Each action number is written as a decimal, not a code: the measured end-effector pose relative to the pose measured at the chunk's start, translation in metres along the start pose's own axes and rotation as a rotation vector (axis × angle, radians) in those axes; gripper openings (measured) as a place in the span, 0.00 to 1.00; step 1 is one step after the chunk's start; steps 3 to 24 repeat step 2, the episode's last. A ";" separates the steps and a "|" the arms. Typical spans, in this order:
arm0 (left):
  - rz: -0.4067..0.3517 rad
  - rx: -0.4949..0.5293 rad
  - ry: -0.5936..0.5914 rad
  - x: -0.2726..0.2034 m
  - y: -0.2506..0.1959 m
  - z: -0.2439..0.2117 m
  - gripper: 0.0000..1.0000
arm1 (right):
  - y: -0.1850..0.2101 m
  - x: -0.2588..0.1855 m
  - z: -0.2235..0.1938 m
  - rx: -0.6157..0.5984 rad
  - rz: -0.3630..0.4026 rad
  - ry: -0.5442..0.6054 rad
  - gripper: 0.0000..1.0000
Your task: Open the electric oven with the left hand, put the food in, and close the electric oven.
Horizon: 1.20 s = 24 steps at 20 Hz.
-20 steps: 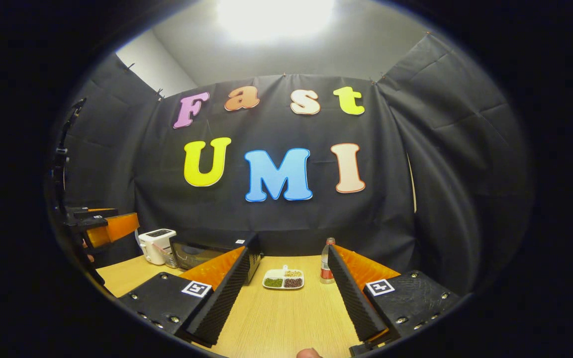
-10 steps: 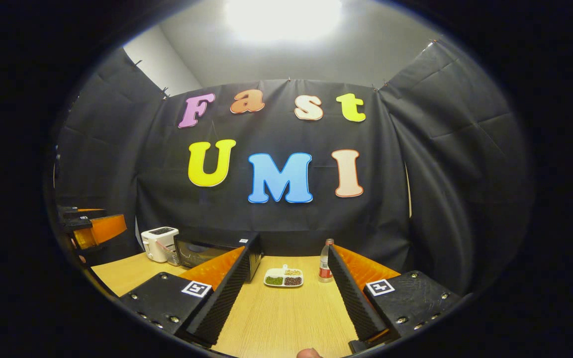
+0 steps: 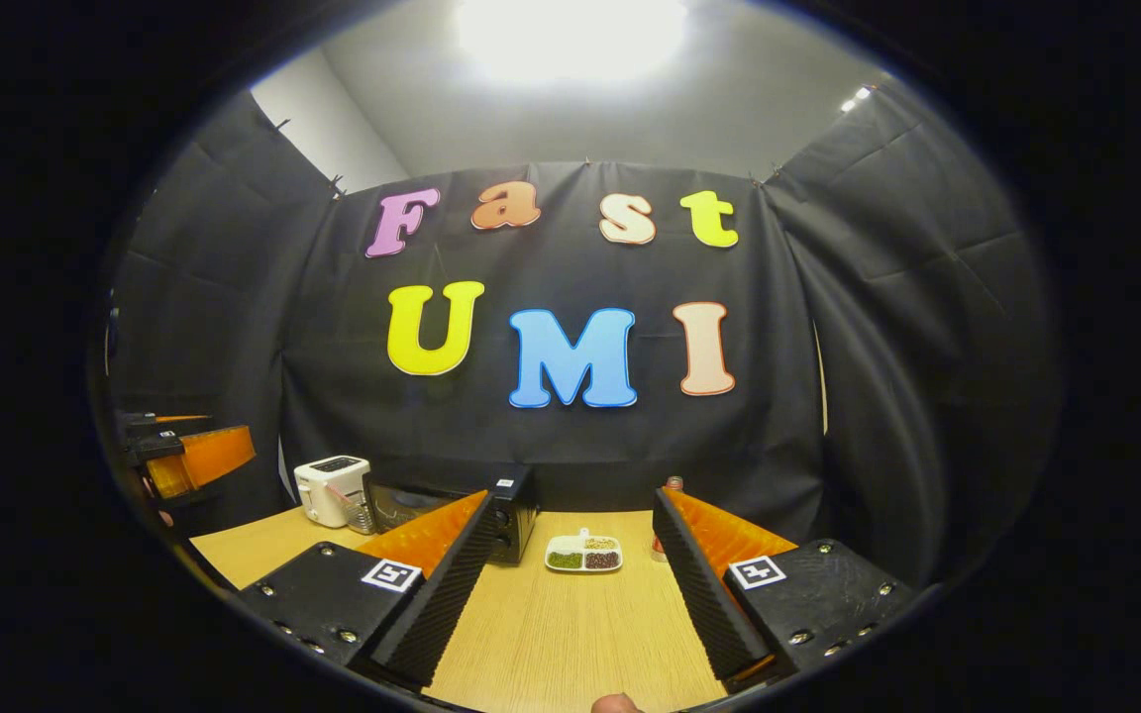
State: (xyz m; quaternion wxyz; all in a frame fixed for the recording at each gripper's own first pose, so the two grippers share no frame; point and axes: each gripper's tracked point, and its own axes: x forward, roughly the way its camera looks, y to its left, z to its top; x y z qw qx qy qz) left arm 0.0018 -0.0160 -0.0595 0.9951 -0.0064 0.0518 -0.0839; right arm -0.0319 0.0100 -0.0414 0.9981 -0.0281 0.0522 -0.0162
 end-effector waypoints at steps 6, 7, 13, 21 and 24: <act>0.000 0.003 0.004 0.002 0.005 0.000 1.00 | 0.003 0.000 0.002 -0.007 0.001 -0.003 0.97; 0.000 0.003 0.004 0.002 0.005 0.000 1.00 | 0.003 0.000 0.002 -0.007 0.001 -0.003 0.97; 0.000 0.003 0.004 0.002 0.005 0.000 1.00 | 0.003 0.000 0.002 -0.007 0.001 -0.003 0.97; 0.000 0.003 0.004 0.002 0.005 0.000 1.00 | 0.003 0.000 0.002 -0.007 0.001 -0.003 0.97; 0.000 0.003 0.004 0.002 0.005 0.000 1.00 | 0.003 0.000 0.002 -0.007 0.001 -0.003 0.97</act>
